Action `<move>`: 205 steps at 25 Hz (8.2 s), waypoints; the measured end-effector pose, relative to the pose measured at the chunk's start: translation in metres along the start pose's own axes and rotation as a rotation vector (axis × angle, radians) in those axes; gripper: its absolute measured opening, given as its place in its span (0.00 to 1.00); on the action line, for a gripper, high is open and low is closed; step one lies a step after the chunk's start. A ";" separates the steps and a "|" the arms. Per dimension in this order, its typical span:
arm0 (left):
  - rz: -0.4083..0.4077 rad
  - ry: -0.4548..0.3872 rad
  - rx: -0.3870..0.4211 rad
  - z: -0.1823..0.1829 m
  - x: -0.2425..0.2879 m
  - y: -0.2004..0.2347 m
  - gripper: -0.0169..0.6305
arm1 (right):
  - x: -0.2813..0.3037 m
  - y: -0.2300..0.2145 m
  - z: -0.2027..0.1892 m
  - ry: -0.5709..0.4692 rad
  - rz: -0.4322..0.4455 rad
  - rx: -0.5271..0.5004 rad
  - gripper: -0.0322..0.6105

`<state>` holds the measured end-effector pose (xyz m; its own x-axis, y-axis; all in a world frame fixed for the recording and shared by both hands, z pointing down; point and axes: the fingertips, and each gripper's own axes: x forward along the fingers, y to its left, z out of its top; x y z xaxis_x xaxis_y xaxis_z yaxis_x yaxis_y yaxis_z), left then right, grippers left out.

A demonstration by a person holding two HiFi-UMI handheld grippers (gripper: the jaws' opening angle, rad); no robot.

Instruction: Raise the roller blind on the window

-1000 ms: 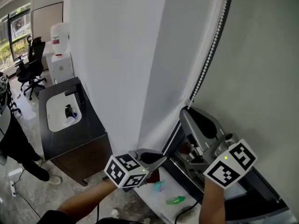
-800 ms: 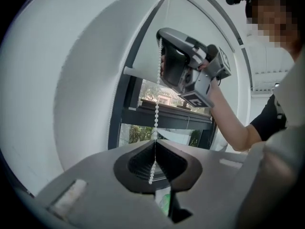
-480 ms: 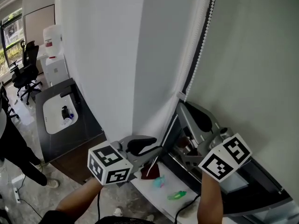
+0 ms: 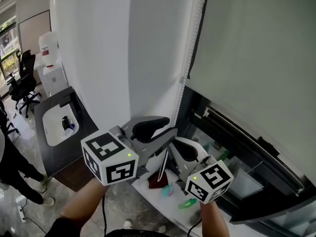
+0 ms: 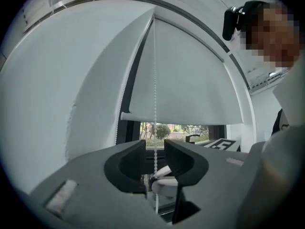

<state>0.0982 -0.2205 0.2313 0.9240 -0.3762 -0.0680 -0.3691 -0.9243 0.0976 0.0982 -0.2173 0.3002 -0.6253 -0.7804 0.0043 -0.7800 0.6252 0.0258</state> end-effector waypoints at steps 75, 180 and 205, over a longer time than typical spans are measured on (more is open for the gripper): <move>0.002 -0.010 -0.062 -0.031 -0.019 0.004 0.22 | 0.000 -0.021 0.080 -0.094 -0.030 -0.051 0.07; -0.009 0.119 -0.068 -0.066 0.011 -0.006 0.04 | -0.042 -0.021 0.080 -0.193 0.094 0.245 0.26; 0.108 0.007 -0.071 -0.070 -0.028 0.011 0.20 | -0.006 -0.015 0.095 -0.198 -0.029 0.021 0.06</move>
<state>0.0757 -0.2157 0.3037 0.8802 -0.4723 -0.0463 -0.4584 -0.8715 0.1744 0.1120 -0.2208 0.2045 -0.5931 -0.7816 -0.1931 -0.7968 0.6042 0.0021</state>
